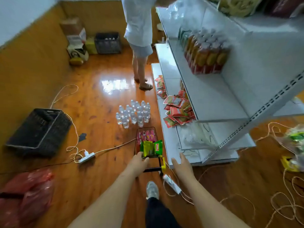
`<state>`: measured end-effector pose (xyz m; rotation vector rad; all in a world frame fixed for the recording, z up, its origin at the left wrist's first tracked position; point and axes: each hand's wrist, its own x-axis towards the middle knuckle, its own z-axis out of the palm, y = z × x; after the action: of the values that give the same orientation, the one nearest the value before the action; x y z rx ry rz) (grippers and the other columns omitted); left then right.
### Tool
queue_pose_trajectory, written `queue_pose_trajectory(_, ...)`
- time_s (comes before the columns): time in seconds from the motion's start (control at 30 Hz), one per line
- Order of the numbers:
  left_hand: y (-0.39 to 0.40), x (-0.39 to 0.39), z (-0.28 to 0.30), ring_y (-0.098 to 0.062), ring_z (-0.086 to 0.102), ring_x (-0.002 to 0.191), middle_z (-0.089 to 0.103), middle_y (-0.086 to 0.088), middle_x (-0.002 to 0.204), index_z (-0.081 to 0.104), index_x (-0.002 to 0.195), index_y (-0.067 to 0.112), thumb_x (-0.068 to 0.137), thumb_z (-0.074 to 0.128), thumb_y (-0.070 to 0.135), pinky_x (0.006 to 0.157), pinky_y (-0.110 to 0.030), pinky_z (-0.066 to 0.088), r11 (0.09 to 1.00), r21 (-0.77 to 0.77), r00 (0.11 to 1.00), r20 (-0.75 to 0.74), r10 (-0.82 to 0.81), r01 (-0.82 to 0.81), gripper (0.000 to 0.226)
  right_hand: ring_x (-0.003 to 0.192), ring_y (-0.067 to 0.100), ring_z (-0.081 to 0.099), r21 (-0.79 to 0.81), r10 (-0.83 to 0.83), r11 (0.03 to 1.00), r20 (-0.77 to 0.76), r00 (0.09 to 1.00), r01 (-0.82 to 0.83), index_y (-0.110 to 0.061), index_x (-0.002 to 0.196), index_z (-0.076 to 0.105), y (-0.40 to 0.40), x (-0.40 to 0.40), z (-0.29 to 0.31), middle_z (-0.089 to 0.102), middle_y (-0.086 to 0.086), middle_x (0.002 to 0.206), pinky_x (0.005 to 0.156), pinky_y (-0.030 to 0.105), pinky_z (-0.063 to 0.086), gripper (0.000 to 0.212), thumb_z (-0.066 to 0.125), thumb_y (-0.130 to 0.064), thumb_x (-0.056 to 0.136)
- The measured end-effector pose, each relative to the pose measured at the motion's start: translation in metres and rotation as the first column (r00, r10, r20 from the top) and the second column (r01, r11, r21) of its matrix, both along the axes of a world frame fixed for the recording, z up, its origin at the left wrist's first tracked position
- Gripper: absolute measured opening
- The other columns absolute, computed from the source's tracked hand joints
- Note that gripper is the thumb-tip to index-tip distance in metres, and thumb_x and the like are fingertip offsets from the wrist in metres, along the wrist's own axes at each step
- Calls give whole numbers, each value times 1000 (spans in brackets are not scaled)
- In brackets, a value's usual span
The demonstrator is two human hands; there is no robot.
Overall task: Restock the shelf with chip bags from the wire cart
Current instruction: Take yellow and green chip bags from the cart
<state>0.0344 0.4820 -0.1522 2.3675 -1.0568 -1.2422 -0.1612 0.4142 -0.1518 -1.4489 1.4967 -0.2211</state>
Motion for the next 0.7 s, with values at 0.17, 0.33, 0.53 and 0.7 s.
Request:
queue_pose_trajectory(0.17,-45,57,-48,-25,57,121,57,-9,136,39,145,16,95,50,43,102,-36,46,991,106,995,-34,91,-87,58,143,29,29,171,-2,985,-80,997,16,-14,153,17,-65,62,-58,25,10,158,112,40,32,76,57,-38,92)
queue_pose_trajectory(0.33,-104,105,-120,-28,57,119,58,-11,134,39,144,14,96,51,42,98,-36,48,974,196,988,-81,134,-116,57,140,31,33,229,19,973,-211,977,30,-13,152,19,-125,115,-128,31,13,154,110,42,35,80,63,-35,89)
queue_pose_trajectory(0.53,-170,137,-255,-26,51,128,51,-10,143,37,146,12,95,54,40,103,-34,42,956,278,972,-177,152,-99,61,135,34,37,176,3,982,-366,930,66,-16,152,20,-176,157,-255,32,17,149,108,43,38,87,69,-37,83)
queue_pose_trajectory(0.7,-201,138,-374,-28,49,130,50,-8,141,32,149,12,92,58,28,105,-34,40,933,351,910,-355,215,-83,64,133,36,42,212,-102,956,-410,906,203,-10,153,12,-196,189,-373,38,20,149,106,42,40,100,71,-43,80)
